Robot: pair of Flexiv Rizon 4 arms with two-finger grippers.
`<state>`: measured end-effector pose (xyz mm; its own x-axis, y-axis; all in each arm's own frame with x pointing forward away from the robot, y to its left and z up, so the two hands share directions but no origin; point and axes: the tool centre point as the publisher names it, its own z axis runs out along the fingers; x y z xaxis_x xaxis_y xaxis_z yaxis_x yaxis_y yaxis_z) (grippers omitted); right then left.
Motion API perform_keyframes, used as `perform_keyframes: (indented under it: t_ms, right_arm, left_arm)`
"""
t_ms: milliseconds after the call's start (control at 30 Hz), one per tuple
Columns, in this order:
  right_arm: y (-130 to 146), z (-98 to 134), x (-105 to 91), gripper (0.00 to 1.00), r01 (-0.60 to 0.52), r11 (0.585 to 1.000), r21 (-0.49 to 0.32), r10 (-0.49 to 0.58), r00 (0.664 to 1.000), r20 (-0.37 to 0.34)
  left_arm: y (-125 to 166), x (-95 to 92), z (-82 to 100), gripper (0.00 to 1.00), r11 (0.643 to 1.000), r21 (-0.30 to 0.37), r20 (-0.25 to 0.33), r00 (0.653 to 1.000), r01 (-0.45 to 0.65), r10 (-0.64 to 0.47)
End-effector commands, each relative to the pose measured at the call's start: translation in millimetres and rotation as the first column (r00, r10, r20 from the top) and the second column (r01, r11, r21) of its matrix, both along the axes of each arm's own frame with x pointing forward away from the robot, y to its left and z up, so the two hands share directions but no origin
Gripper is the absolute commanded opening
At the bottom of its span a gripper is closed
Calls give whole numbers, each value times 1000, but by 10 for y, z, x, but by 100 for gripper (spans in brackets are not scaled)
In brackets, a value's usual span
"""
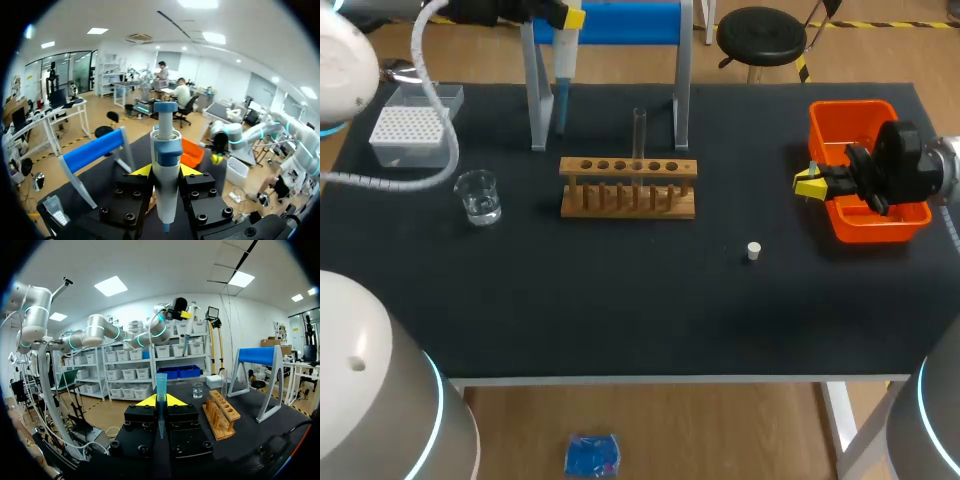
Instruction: Invert the test tube, pick up the pipette, mount the tip to pipette, aspirate from beaker and dispense into the tube, eject the tip, return the pipette, and cap with the stopper.
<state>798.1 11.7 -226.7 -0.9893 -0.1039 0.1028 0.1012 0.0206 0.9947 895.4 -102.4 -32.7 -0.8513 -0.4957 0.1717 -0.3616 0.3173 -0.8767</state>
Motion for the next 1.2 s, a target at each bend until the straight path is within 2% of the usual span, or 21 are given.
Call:
perform_keyframes:
  t_ms: [33, 700, 767, 933, 1033, 1200]
  right_arm:
    - [-12, -2, 2, 0, -3, 1000, 0, 3, 1000, 0]
    - [-12, -2, 2, 0, -3, 1000, 0, 3, 1000, 0]
    - [-12, -2, 2, 0, -3, 1000, 0, 3, 1000, 0]
    - [-12, -2, 2, 0, -3, 1000, 0, 3, 1000, 0]
    - [-12, -2, 2, 0, -3, 1000, 0, 3, 1000, 0]
    - [-12, -2, 2, 0, -3, 1000, 0, 3, 1000, 0]
  left_arm:
    - [207, -628, 107, 0, 997, -66, 73, 997, 28, -23]
    - [207, -628, 107, 0, 997, -66, 73, 997, 28, -23]
    - [53, -645, 219, 0, 994, -31, 142, 985, 106, -101]
    - [-216, -721, 451, 0, 983, 10, 272, 946, 183, -179]
    - [-329, -716, 514, 0, 975, 15, 326, 921, 220, -213]
    - [-548, -734, 620, 0, 963, -15, 358, 901, 269, -246]
